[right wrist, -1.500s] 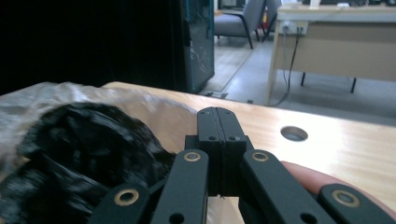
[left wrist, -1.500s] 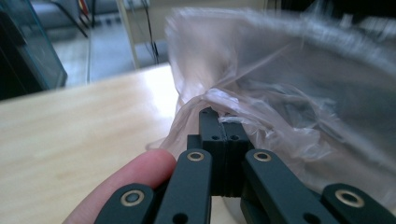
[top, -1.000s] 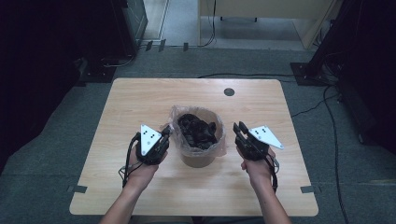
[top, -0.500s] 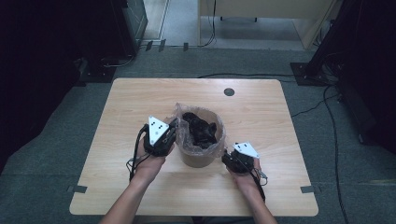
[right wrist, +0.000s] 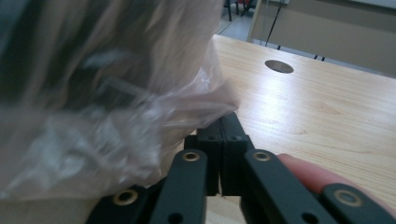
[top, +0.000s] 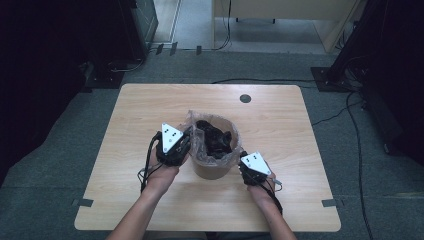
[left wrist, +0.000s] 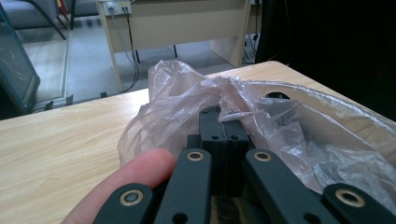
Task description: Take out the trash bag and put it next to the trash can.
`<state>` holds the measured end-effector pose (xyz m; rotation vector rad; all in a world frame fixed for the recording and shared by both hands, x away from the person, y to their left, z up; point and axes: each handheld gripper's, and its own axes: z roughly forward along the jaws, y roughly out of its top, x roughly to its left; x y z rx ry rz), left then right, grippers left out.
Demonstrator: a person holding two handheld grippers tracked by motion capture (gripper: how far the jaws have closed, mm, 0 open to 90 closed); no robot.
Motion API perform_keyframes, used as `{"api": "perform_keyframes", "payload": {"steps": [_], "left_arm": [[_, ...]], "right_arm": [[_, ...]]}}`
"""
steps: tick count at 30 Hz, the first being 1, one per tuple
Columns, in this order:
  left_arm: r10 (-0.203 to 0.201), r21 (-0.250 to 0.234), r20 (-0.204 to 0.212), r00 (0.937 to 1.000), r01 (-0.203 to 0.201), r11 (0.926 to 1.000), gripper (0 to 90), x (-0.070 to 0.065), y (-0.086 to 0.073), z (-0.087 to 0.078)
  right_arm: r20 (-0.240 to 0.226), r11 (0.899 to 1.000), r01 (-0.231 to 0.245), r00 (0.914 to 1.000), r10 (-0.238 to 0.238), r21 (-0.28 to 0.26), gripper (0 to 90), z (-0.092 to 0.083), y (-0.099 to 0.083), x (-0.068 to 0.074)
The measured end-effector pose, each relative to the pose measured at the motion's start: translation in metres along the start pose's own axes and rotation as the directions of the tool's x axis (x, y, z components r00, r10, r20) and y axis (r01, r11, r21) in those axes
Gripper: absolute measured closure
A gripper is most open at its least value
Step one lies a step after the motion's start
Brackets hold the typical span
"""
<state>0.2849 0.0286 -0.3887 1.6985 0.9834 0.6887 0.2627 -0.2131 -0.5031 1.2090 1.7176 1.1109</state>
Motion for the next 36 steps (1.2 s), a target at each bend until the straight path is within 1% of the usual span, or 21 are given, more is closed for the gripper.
{"api": "perform_keyframes", "payload": {"steps": [1,2,4,7,10,13,15,16,18,20,24,26,29,31,32,33,34,35,36], "left_arm": [[0.000,0.000,0.000,1.0000,0.000,1.0000,90.0,0.000,0.000,0.000],[-0.001,-0.001,0.001,1.0000,0.001,1.0000,90.0,0.000,0.000,0.000],[-0.005,-0.003,0.005,1.0000,0.005,1.0000,90.0,0.000,0.001,-0.001],[-0.005,-0.002,0.009,0.9999,0.005,1.0000,90.0,-0.001,0.002,-0.002],[-0.010,-0.013,0.018,0.9998,0.010,0.9999,90.0,-0.003,0.004,-0.004],[-0.011,-0.020,0.032,0.9994,0.011,0.9997,90.0,-0.006,0.008,-0.006],[-0.013,-0.025,0.042,0.9990,0.014,0.9996,90.0,-0.007,0.010,-0.007],[-0.015,-0.026,0.046,0.9988,0.016,0.9995,90.0,-0.007,0.011,-0.007],[-0.007,-0.027,0.050,0.9987,0.009,0.9996,90.0,-0.009,0.013,-0.008],[-0.004,-0.028,0.055,0.9985,0.005,0.9996,90.0,-0.010,0.014,-0.008],[-0.014,-0.037,0.069,0.9975,0.017,0.9992,90.0,-0.012,0.018,-0.008],[-0.016,-0.045,0.075,0.9970,0.020,0.9988,90.0,-0.014,0.021,-0.009],[-0.017,-0.064,0.094,0.9954,0.023,0.9977,90.0,-0.017,0.024,-0.015],[-0.007,-0.072,0.105,0.9945,0.014,0.9973,90.0,-0.018,0.025,-0.019],[-0.005,-0.070,0.109,0.9940,0.013,0.9975,90.0,-0.018,0.024,-0.020],[-0.005,-0.060,0.118,0.9929,0.012,0.9981,89.1,-0.017,0.023,-0.020],[-0.003,-0.047,0.125,0.9921,0.009,0.9988,89.1,-0.016,0.022,-0.019],[-0.002,-0.032,0.133,0.9912,0.006,0.9995,84.9,-0.015,0.019,-0.018],[-0.005,0.000,0.145,0.9895,0.005,1.0000,80.4,-0.013,0.014,-0.014]], "right_arm": [[0.000,1.000,0.000,1.0000,0.000,0.000,90.0,0.000,0.000,0.000],[-0.002,1.000,-0.017,0.9999,0.017,-0.005,90.0,0.000,0.002,-0.002],[0.010,0.999,-0.030,0.9995,0.030,-0.013,90.0,-0.001,0.006,-0.005],[0.014,0.999,-0.043,0.9990,0.043,-0.032,90.0,-0.004,0.016,-0.009],[0.012,0.996,-0.053,0.9985,0.054,-0.070,90.0,-0.009,0.035,-0.014],[0.014,0.992,-0.055,0.9983,0.057,-0.110,90.0,-0.017,0.056,-0.015],[0.018,0.989,-0.044,0.9987,0.047,-0.141,90.0,-0.024,0.072,-0.014],[0.016,0.988,-0.042,0.9989,0.045,-0.148,90.0,-0.025,0.076,-0.014],[0.002,0.985,-0.053,0.9985,0.054,-0.164,90.0,-0.029,0.087,-0.015],[-0.007,0.983,-0.052,0.9987,0.051,-0.176,90.0,-0.031,0.095,-0.014],[-0.045,0.980,-0.052,0.9980,0.044,-0.194,90.0,-0.032,0.116,-0.007],[-0.064,0.977,-0.039,0.9976,0.026,-0.210,90.0,-0.032,0.126,-0.001],[-0.098,0.969,-0.024,0.9952,0.000,-0.247,90.0,-0.036,0.144,0.010],[-0.122,0.964,-0.032,0.9926,-0.001,-0.265,90.0,-0.040,0.151,0.016],[-0.128,0.965,-0.029,0.9917,-0.005,-0.261,90.0,-0.041,0.151,0.018],[-0.137,0.973,-0.029,0.9906,-0.003,-0.229,89.3,-0.042,0.145,0.020],[-0.137,0.973,-0.029,0.9906,-0.003,-0.229,89.3,-0.042,0.145,0.020],[-0.145,0.978,-0.044,0.9894,0.014,-0.205,86.7,-0.042,0.141,0.019],[-0.167,0.983,-0.095,0.9835,0.068,-0.157,82.5,-0.042,0.131,0.013]]}}
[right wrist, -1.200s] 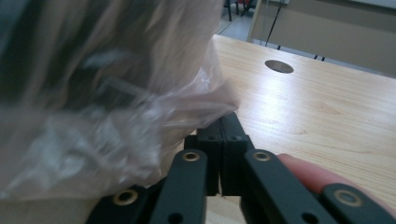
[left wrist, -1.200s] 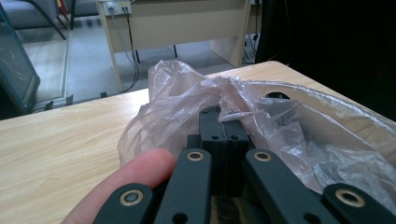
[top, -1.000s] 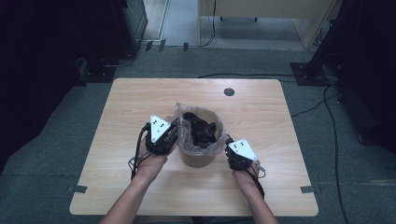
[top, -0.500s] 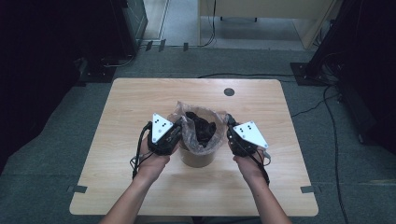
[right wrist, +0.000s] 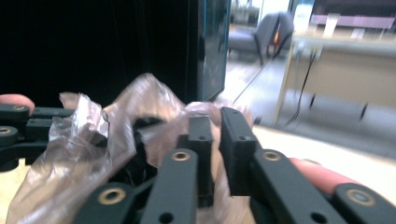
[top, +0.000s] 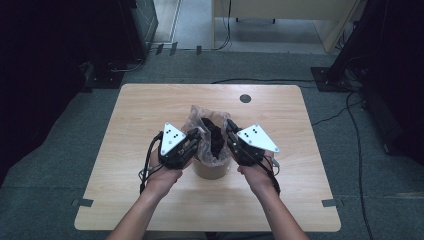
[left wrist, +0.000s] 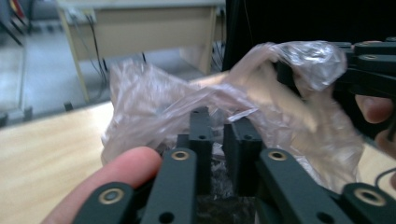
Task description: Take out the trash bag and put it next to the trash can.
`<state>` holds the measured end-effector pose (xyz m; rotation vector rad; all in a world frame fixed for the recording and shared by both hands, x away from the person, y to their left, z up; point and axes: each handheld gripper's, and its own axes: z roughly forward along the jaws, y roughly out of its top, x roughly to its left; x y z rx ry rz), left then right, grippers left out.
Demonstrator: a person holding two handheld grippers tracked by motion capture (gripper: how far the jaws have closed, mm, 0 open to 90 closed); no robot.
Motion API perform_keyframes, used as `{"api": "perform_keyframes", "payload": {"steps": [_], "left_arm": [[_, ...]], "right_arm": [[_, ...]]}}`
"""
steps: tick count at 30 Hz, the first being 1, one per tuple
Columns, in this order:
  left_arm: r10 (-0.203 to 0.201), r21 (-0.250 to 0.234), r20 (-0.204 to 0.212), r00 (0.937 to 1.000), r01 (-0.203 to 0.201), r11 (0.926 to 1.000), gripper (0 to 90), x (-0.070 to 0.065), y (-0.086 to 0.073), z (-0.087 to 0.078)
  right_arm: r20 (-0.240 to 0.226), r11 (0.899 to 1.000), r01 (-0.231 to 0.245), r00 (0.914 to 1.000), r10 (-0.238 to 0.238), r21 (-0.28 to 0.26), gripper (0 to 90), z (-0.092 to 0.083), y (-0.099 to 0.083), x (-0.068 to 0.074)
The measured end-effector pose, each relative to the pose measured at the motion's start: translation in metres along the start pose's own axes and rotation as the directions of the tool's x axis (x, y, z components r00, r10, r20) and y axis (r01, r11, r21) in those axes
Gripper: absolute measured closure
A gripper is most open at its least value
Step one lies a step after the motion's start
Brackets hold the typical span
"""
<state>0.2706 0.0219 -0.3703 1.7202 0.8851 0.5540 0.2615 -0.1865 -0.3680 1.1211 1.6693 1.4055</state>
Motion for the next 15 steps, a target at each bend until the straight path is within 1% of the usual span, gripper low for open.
{"api": "perform_keyframes", "payload": {"steps": [1,2,3,4,5,6,8,9,10,11,12,13,14,15], "left_arm": [[0.000,0.000,0.000,1.0000,0.000,1.0000,78.5,0.000,0.000,0.000],[-0.003,0.006,0.005,1.0000,0.003,1.0000,76.1,0.001,-0.002,0.001],[-0.007,0.010,0.007,1.0000,0.007,0.9999,76.1,0.001,-0.004,0.002],[-0.013,0.011,0.006,0.9999,0.013,0.9998,75.3,0.002,-0.006,0.002],[-0.019,0.012,0.005,0.9998,0.018,0.9998,72.7,0.002,-0.007,0.003],[-0.022,0.014,0.003,0.9997,0.022,0.9997,72.7,0.002,-0.007,0.003],[-0.027,0.007,0.003,0.9996,0.026,0.9996,70.6,0.003,-0.006,0.003],[-0.031,0.005,0.002,0.9995,0.031,0.9995,69.3,0.003,-0.005,0.004],[-0.031,0.005,0.002,0.9995,0.031,0.9995,68.7,0.003,-0.005,0.004],[-0.026,0.006,0.001,0.9997,0.026,0.9996,68.1,0.003,-0.003,0.004],[-0.026,0.006,0.001,0.9997,0.026,0.9996,67.2,0.003,-0.003,0.004],[-0.027,0.005,0.000,0.9996,0.027,0.9996,67.2,0.003,-0.003,0.004],[-0.026,0.007,0.000,0.9997,0.026,0.9996,66.8,0.003,-0.003,0.003],[-0.018,0.011,-0.004,0.9998,0.018,0.9998,66.3,0.003,-0.004,0.003]], "right_arm": [[-0.007,1.000,-0.023,0.9997,0.023,0.014,79.5,-0.002,-0.005,-0.003],[-0.024,0.999,-0.045,0.9987,0.046,0.024,76.4,-0.004,-0.009,-0.006],[-0.024,0.999,-0.045,0.9987,0.046,0.024,76.4,-0.004,-0.009,-0.006],[-0.037,0.997,-0.063,0.9973,0.064,0.037,73.7,-0.006,-0.013,-0.008],[-0.062,0.994,-0.097,0.9931,0.100,0.053,67.6,-0.011,-0.019,-0.010],[-0.062,0.994,-0.097,0.9931,0.100,0.053,67.6,-0.011,-0.019,-0.010],[-0.082,0.989,-0.129,0.9876,0.134,0.068,61.5,-0.017,-0.024,-0.011],[-0.107,0.983,-0.168,0.9785,0.176,0.078,56.8,-0.022,-0.027,-0.012],[-0.107,0.983,-0.168,0.9785,0.176,0.078,56.8,-0.022,-0.027,-0.012],[-0.138,0.977,-0.190,0.9695,0.203,0.096,51.0,-0.026,-0.028,-0.011],[-0.138,0.977,-0.190,0.9695,0.203,0.096,51.0,-0.026,-0.028,-0.011],[-0.140,0.977,-0.186,0.9699,0.199,0.100,47.5,-0.027,-0.028,-0.010],[-0.130,0.978,-0.185,0.9718,0.197,0.096,45.1,-0.029,-0.029,-0.009],[-0.128,0.976,-0.198,0.9697,0.208,0.091,42.8,-0.033,-0.029,-0.009]]}}
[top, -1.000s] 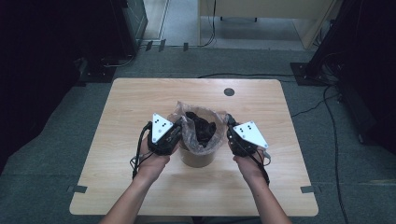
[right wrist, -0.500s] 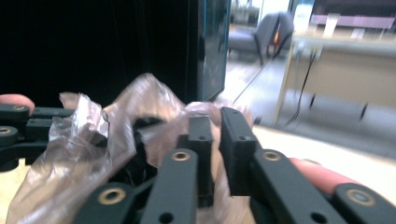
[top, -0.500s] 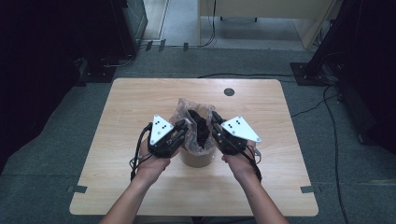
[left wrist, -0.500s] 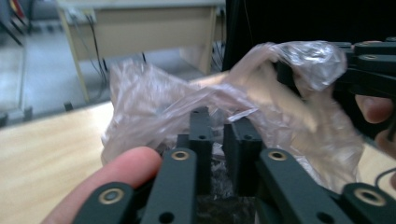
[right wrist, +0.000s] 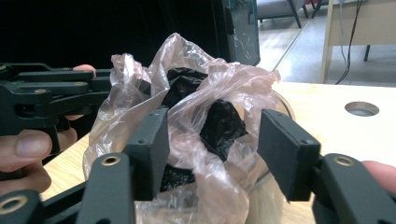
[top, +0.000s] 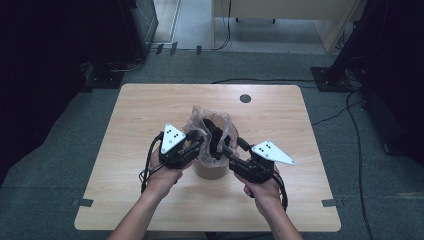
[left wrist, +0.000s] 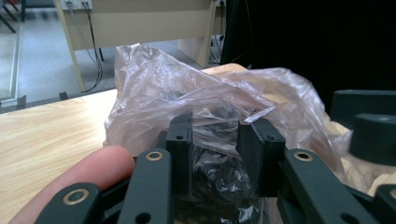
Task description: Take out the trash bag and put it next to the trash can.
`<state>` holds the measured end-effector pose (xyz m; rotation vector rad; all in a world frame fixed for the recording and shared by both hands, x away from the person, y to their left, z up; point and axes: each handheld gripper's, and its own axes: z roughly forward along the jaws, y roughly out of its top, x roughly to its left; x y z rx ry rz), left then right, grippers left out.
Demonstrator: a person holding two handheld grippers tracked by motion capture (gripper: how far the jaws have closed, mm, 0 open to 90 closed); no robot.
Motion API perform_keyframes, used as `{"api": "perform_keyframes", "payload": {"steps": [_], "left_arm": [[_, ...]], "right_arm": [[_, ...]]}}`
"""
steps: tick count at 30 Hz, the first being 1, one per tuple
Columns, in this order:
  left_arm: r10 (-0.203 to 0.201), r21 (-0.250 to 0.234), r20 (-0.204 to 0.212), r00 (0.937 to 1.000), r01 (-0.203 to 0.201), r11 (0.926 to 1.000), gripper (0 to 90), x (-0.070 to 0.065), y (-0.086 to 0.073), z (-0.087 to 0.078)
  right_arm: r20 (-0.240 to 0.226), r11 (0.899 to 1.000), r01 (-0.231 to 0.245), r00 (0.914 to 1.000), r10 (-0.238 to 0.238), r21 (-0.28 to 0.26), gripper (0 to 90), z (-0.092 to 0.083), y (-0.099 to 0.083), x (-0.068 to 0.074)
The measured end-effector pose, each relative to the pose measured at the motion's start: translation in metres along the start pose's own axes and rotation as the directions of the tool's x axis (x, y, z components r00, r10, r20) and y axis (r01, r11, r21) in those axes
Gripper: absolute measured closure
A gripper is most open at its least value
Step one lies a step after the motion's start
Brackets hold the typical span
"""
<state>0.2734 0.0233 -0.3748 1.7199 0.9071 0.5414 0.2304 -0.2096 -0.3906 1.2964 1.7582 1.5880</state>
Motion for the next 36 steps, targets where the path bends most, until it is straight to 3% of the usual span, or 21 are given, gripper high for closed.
{"api": "perform_keyframes", "payload": {"steps": [5,7,9,10,11,14,19,20,22,23,25,26,27,30,31,33,36], "left_arm": [[-0.006,0.003,-0.007,1.0000,0.006,1.0000,66.1,0.005,-0.002,-0.002],[-0.014,0.008,-0.009,0.9999,0.014,0.9999,66.2,0.006,-0.004,-0.002],[-0.012,0.009,-0.008,0.9999,0.012,0.9999,66.2,0.005,-0.005,-0.001],[-0.011,0.011,-0.005,0.9999,0.012,0.9999,66.4,0.004,-0.006,0.000],[-0.010,0.012,-0.003,0.9999,0.010,0.9999,66.7,0.003,-0.006,0.000],[-0.002,0.009,0.008,1.0000,0.002,1.0000,67.5,-0.002,-0.005,0.003],[-0.004,0.004,0.012,0.9999,0.004,1.0000,67.8,-0.004,-0.003,0.003],[-0.004,0.001,0.014,0.9999,0.004,1.0000,67.8,-0.004,-0.002,0.003],[-0.004,-0.001,0.016,0.9999,0.004,1.0000,67.7,-0.004,-0.001,0.003],[-0.006,-0.001,0.016,0.9999,0.006,1.0000,67.7,-0.004,-0.001,0.003],[-0.007,0.002,0.014,0.9999,0.007,1.0000,67.5,-0.002,-0.001,0.002],[-0.009,0.002,0.013,0.9999,0.009,1.0000,67.5,-0.001,-0.001,0.002],[-0.013,0.002,0.012,0.9998,0.013,0.9999,67.5,-0.001,-0.001,0.002],[-0.023,-0.004,0.008,0.9997,0.023,0.9997,67.3,0.001,0.001,-0.001],[-0.023,-0.003,0.005,0.9997,0.023,0.9997,68.0,0.002,0.001,-0.002],[-0.045,-0.007,-0.006,0.9990,0.045,0.9990,67.5,0.006,0.003,-0.003],[-0.048,-0.005,-0.012,0.9988,0.048,0.9988,67.6,0.007,0.003,-0.003]], "right_arm": [[0.007,1.000,0.028,0.9996,-0.029,0.008,32.6,-0.007,-0.006,-0.005],[-0.023,0.999,0.022,0.9995,-0.021,0.046,27.2,-0.008,-0.014,-0.007],[-0.017,0.998,0.020,0.9997,-0.019,0.063,27.8,-0.006,-0.016,-0.007],[-0.002,0.998,0.019,0.9998,-0.019,0.066,33.0,-0.005,-0.018,-0.006],[0.010,0.998,0.025,0.9996,-0.026,0.054,44.0,-0.005,-0.019,-0.005],[0.026,1.000,0.023,0.9994,-0.023,0.004,89.3,-0.001,-0.014,-0.002],[-0.005,0.999,0.000,1.0000,0.000,-0.051,90.0,0.006,0.003,0.007],[-0.037,0.997,-0.022,0.9991,0.019,-0.068,90.0,0.008,0.009,0.014],[-0.080,0.997,-0.041,0.9962,0.036,-0.059,77.8,0.010,0.009,0.023],[-0.080,0.997,-0.041,0.9962,0.036,-0.059,77.8,0.010,0.009,0.023],[-0.111,0.999,-0.029,0.9935,0.026,-0.029,66.9,0.013,0.005,0.031],[-0.099,1.000,-0.010,0.9950,0.009,-0.014,54.2,0.015,0.001,0.037],[-0.099,1.000,-0.010,0.9950,0.009,-0.014,54.2,0.015,0.001,0.037],[-0.093,1.000,-0.010,0.9956,0.012,0.015,39.9,0.018,-0.002,0.043],[-0.090,0.999,0.009,0.9959,-0.006,0.041,35.0,0.021,-0.004,0.048],[-0.047,0.998,0.036,0.9983,-0.034,0.052,29.8,0.025,-0.004,0.053],[-0.028,0.995,0.056,0.9982,-0.054,0.085,26.2,0.031,-0.005,0.056]]}}
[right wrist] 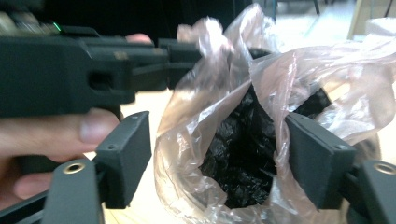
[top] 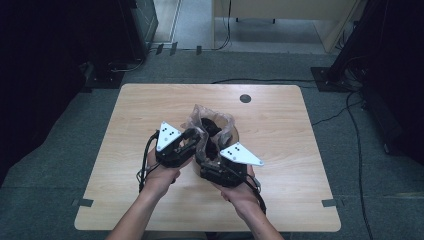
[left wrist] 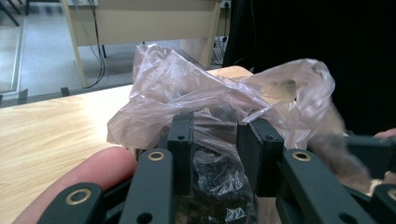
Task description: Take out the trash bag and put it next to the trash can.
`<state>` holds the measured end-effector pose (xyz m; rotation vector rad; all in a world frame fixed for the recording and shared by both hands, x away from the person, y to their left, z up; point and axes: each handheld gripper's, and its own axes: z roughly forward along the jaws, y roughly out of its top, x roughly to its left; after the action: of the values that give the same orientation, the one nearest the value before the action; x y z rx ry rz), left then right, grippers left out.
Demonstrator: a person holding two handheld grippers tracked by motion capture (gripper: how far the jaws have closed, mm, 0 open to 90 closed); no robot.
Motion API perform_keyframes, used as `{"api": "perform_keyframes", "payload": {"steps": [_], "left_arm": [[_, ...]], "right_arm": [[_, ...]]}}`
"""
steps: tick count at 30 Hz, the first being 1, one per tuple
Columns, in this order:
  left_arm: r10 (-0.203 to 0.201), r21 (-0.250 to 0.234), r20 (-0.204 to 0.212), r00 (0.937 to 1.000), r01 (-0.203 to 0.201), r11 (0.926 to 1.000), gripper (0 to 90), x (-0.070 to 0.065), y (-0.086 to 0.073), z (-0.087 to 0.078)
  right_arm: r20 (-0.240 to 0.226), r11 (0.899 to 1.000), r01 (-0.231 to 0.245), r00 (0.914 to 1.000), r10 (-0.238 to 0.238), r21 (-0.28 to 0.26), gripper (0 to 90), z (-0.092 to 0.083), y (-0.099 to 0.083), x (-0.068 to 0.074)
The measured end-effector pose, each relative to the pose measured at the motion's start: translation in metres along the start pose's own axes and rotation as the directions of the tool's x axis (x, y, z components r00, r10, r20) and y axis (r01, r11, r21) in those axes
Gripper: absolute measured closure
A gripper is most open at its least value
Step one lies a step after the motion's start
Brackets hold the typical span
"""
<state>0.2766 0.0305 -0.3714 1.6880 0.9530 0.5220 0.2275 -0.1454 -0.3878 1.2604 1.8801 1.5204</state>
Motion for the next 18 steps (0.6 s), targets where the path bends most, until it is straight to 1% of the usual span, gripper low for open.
{"api": "perform_keyframes", "payload": {"steps": [1,2,3,4,5,6,7,8,9,10,11,12,13,14,15,16,18], "left_arm": [[-0.001,0.001,-0.001,1.0000,0.001,1.0000,67.6,0.001,0.000,0.000],[-0.003,0.003,-0.001,1.0000,0.003,1.0000,67.4,0.001,0.000,0.000],[-0.001,0.004,0.000,1.0000,0.001,1.0000,67.4,0.002,0.000,0.000],[-0.003,0.006,0.000,1.0000,0.003,1.0000,66.7,0.003,0.000,-0.001],[-0.003,0.006,0.000,1.0000,0.003,1.0000,66.2,0.003,0.000,-0.001],[-0.009,0.002,0.001,1.0000,0.009,1.0000,65.1,0.003,0.000,-0.001],[-0.005,0.004,0.005,1.0000,0.005,1.0000,65.1,0.004,0.000,-0.002],[-0.013,0.003,0.004,0.9999,0.013,0.9999,60.1,0.006,0.000,-0.003],[-0.020,0.003,-0.001,0.9998,0.020,0.9998,56.6,0.008,0.000,-0.004],[-0.035,0.004,-0.008,0.9994,0.035,0.9994,51.4,0.009,0.000,-0.005],[-0.035,0.004,-0.008,0.9994,0.035,0.9994,46.1,0.009,0.000,-0.005],[-0.048,0.002,-0.013,0.9988,0.048,0.9989,46.1,0.012,0.000,-0.006],[-0.057,0.004,-0.021,0.9981,0.057,0.9983,39.8,0.014,-0.001,-0.007],[-0.064,0.007,-0.029,0.9975,0.064,0.9979,26.8,0.016,-0.001,-0.007],[-0.067,0.013,-0.019,0.9976,0.067,0.9977,26.8,0.018,-0.003,-0.008],[-0.071,0.014,-0.017,0.9973,0.071,0.9974,18.8,0.020,-0.004,-0.009],[-0.082,0.017,-0.021,0.9964,0.082,0.9965,17.2,0.024,-0.007,-0.012]], "right_arm": [[0.008,1.000,0.008,0.9999,-0.008,0.009,26.2,0.003,0.000,0.001],[0.043,0.999,0.043,0.9981,-0.044,0.025,32.9,0.008,-0.003,0.005],[0.043,0.999,0.043,0.9981,-0.044,0.025,32.9,0.008,-0.003,0.005],[0.073,0.996,0.075,0.9943,-0.078,0.044,47.1,0.012,-0.006,0.007],[0.073,0.996,0.075,0.9943,-0.078,0.044,47.1,0.012,-0.006,0.007],[0.097,0.995,0.085,0.9913,-0.090,0.048,64.4,0.014,-0.008,0.007],[0.097,0.995,0.085,0.9913,-0.090,0.048,64.4,0.014,-0.008,0.007],[0.109,0.996,0.073,0.9910,-0.077,0.042,78.7,0.015,-0.008,0.005],[0.108,0.997,0.063,0.9920,-0.066,0.036,83.8,0.015,-0.008,0.003],[0.102,0.998,0.062,0.9926,-0.065,0.032,87.0,0.015,-0.007,0.001],[0.102,0.998,0.062,0.9926,-0.065,0.032,87.0,0.015,-0.007,0.001],[0.102,0.997,0.067,0.9923,-0.070,0.030,88.6,0.015,-0.007,0.000],[0.098,0.997,0.068,0.9926,-0.071,0.030,89.2,0.015,-0.007,-0.001],[0.095,0.997,0.075,0.9924,-0.078,0.028,89.7,0.015,-0.006,-0.002],[0.095,0.997,0.075,0.9924,-0.078,0.028,89.7,0.015,-0.006,-0.002],[0.094,0.996,0.081,0.9921,-0.083,0.022,89.9,0.014,-0.005,-0.002],[0.097,0.997,0.079,0.9920,-0.080,0.016,90.0,0.014,-0.005,-0.002]]}}
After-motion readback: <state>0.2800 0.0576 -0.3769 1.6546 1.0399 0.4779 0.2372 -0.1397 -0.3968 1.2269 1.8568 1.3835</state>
